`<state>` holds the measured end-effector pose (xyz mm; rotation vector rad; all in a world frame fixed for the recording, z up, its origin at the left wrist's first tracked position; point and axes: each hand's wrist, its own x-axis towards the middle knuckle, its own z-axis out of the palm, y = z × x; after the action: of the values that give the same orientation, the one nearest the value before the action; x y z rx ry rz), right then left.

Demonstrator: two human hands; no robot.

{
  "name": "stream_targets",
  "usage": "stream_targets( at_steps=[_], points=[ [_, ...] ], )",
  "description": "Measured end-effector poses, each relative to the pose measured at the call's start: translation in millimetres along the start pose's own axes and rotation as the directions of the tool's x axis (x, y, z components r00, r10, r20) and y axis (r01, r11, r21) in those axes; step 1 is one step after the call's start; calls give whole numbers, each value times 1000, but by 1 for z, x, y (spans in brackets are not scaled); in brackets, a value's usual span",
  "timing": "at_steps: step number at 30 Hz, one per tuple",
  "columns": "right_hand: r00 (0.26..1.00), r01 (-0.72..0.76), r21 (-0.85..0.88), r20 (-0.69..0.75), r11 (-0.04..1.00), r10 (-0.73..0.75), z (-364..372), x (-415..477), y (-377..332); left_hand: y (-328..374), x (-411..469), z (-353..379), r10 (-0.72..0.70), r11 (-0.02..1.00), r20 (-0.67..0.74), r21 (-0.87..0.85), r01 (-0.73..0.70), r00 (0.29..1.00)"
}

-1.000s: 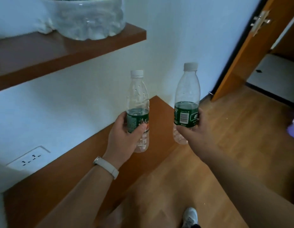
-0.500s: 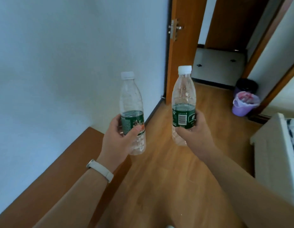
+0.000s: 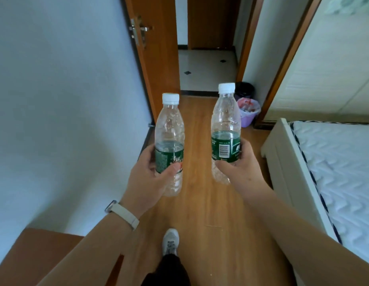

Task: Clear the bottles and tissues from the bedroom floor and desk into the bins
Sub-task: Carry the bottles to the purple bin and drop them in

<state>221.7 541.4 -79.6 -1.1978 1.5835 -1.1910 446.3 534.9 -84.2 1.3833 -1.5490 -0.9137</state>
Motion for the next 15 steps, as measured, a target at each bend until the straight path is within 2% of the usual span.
stream_targets(
  at_steps=[6,15],
  points=[
    [993,-48,-51,-111,998,42,16,84,-15,-26,127,7,34,996,138,-88,-22,990],
    [969,-90,-144,-242,986,53,68,211,-56,-44,296,-12,99,988,185,-135,-75,978]
  ],
)
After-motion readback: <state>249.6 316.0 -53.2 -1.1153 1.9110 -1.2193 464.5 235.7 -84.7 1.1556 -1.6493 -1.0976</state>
